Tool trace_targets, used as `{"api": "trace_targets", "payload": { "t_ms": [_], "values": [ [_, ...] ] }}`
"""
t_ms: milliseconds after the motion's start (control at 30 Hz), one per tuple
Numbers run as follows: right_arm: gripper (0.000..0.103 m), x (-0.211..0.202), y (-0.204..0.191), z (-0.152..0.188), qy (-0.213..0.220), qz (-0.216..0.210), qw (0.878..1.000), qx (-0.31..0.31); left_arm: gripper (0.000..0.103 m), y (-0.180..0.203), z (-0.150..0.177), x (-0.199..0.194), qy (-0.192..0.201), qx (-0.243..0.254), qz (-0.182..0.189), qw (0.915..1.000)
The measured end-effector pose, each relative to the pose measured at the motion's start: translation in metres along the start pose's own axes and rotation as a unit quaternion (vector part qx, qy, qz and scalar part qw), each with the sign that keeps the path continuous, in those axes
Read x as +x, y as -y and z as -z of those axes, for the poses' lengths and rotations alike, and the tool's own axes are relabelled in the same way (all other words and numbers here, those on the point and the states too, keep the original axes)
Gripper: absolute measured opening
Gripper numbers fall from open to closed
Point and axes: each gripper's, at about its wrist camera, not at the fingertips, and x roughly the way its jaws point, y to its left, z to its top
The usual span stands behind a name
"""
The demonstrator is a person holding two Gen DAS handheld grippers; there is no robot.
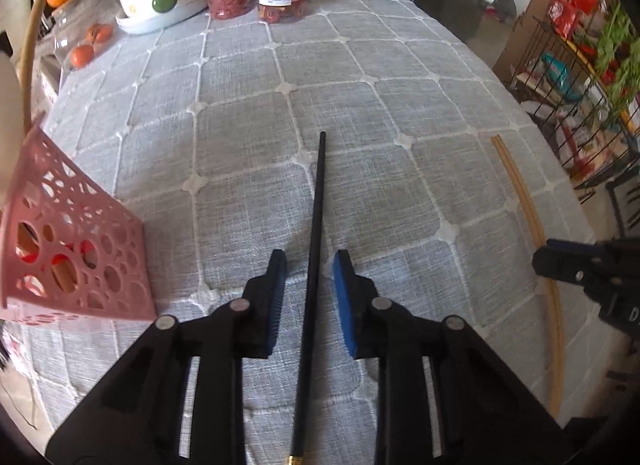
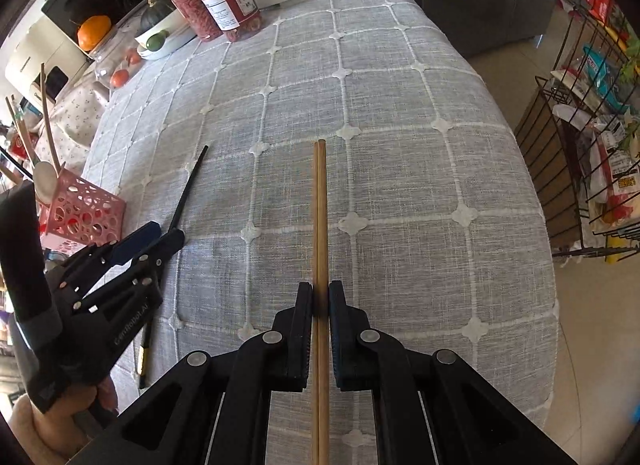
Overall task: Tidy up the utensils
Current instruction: 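Grasp the last wooden chopstick with the right tool while the left tool grasps the black chopstick, then lift and carry both chopsticks over the pink basket with both tools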
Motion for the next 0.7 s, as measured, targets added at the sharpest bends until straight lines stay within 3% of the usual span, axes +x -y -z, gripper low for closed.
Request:
{"api": "trace_targets", "payload": {
  "t_ms": [33,100,167,367,700],
  "values": [
    [0.008,0.0,-0.001,0.001,0.0,0.0,1.0,0.0,0.022,0.001,0.001,-0.001,0.0,0.004,0.001,1.0],
    [0.008,0.0,-0.002,0.001,0.001,-0.001,1.0,-0.001,0.007,0.008,0.002,0.0,-0.001,0.016,0.006,0.9999],
    [0.008,-0.002,-0.003,0.002,0.004,-0.004,1.0,-0.001,0.007,0.015,0.004,-0.003,0.001,0.033,-0.009,0.9994],
    [0.008,-0.02,-0.007,0.007,0.038,-0.002,0.999,-0.008,0.007,0.024,0.006,-0.02,0.012,0.041,0.009,0.999],
    [0.008,-0.069,-0.014,0.015,0.118,0.0,0.993,-0.019,0.007,0.032,0.009,-0.086,0.086,0.056,0.049,0.9935]
  ]
}}
